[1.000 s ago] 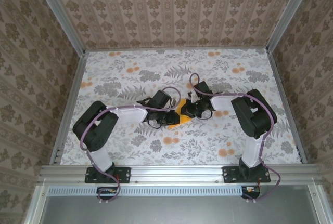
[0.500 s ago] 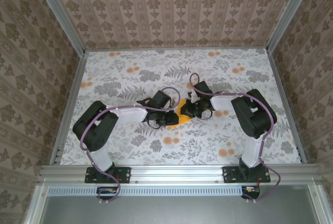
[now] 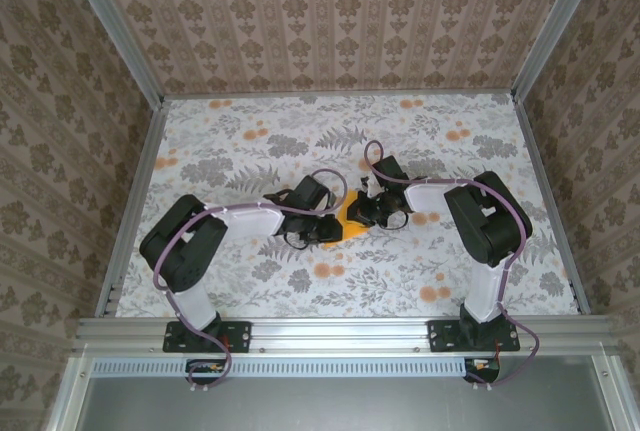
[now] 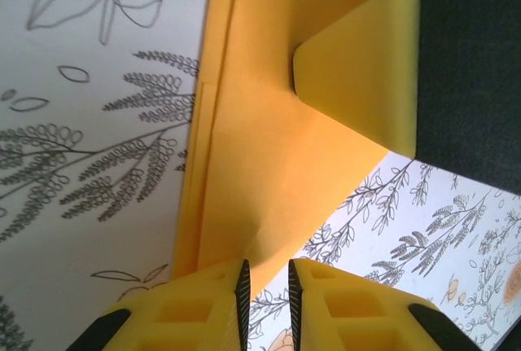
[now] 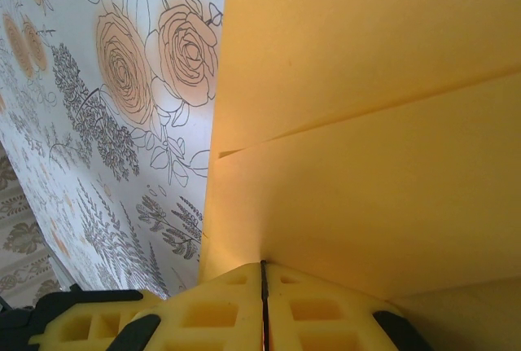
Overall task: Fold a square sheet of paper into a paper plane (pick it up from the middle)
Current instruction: Fourth fold the wing at the center of the table.
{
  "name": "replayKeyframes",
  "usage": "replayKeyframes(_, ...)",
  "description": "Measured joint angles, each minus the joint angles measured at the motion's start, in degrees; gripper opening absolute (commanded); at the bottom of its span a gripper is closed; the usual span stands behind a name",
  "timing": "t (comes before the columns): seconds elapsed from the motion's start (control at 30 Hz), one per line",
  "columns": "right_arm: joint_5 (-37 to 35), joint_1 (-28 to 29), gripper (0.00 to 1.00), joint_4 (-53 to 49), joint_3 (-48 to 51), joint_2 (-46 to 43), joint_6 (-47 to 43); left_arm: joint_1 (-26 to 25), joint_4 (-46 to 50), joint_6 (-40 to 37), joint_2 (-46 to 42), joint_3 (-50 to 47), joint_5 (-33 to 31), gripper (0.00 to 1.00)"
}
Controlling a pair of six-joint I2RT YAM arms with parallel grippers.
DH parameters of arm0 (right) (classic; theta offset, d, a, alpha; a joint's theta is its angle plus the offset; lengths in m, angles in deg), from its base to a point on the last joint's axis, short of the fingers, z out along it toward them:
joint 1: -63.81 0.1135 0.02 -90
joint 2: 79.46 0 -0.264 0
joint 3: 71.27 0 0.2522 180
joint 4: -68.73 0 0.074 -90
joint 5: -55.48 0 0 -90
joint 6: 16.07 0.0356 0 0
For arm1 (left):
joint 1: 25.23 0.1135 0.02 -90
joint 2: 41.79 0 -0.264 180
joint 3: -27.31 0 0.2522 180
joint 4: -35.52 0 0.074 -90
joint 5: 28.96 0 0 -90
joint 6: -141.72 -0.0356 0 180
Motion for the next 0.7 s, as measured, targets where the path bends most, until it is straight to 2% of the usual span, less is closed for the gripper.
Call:
replayKeyframes(0.2,0.00,-0.02,0.10,0.00,0.00,0.00,0.00,-1.20,0.48,0.00,-0.22,0.00,-0.15,0.22)
replayKeyframes(0.7,0.00,-0.07,0.10,-0.02,0.00,0.02,0.00,-0.24,0.17,0.02,-0.24,-1.01,-1.22,0.21)
